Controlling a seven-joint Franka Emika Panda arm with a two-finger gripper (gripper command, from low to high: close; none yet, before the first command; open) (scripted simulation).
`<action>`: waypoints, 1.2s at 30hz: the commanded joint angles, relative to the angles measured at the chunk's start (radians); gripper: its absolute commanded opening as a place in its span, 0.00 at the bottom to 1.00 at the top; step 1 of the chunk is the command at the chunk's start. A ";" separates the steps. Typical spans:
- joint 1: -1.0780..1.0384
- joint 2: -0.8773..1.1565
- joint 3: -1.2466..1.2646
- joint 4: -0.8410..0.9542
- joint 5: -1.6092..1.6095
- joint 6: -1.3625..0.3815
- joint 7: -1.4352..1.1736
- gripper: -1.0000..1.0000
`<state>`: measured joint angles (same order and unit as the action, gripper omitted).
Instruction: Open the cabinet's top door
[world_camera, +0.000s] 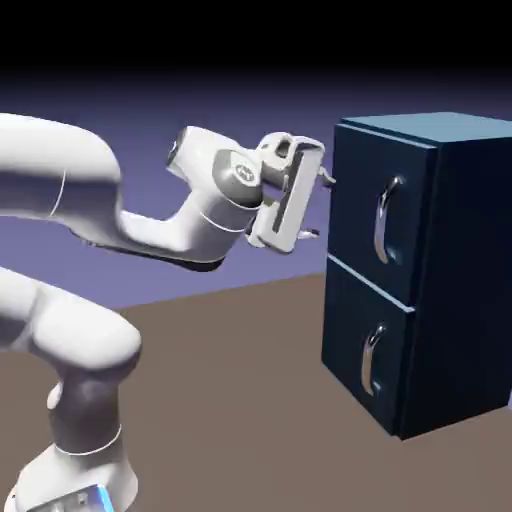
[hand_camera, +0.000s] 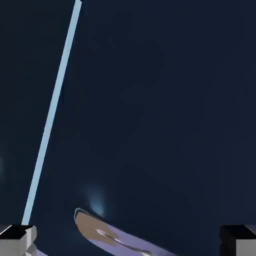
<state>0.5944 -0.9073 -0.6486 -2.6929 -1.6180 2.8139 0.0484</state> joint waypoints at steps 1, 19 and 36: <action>0.016 -0.009 -0.017 0.003 -0.044 -0.006 -0.019 1.00; 0.297 -0.172 -0.331 0.060 -0.826 -0.114 -0.354 1.00; 0.617 -0.204 -0.580 0.225 -1.259 -0.199 -0.512 0.00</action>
<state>1.2112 -1.1114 -1.2285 -2.4675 -2.8770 2.6154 -0.4639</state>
